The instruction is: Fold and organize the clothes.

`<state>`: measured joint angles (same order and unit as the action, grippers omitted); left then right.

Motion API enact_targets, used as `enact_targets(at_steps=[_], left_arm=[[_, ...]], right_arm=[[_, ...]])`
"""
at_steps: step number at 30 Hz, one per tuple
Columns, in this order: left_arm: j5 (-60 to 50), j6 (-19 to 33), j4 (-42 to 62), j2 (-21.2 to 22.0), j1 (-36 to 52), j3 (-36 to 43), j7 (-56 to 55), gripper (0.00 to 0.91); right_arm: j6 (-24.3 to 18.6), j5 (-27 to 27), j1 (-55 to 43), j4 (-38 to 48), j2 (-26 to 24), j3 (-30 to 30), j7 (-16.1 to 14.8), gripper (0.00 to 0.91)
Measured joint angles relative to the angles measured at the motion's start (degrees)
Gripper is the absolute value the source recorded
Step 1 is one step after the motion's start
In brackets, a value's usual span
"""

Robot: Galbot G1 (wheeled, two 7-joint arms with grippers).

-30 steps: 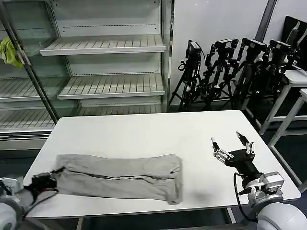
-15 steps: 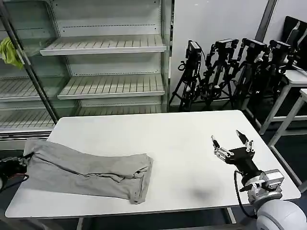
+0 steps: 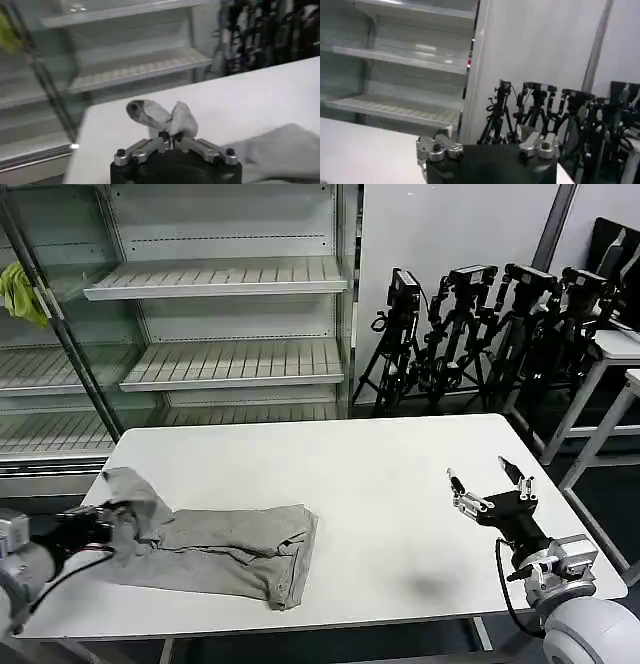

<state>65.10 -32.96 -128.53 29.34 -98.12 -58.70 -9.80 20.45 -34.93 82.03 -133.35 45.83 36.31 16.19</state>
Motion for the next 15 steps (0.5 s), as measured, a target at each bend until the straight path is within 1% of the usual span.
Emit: enact_targets(at_steps=[15], left_arm=[[3.6,-0.1,-3.4,3.8,16.5,20.1,-2.2,0.05]], right_arm=[[0.1,0.5,2.9,0.9,0.0,2.3,1.3,0.907]])
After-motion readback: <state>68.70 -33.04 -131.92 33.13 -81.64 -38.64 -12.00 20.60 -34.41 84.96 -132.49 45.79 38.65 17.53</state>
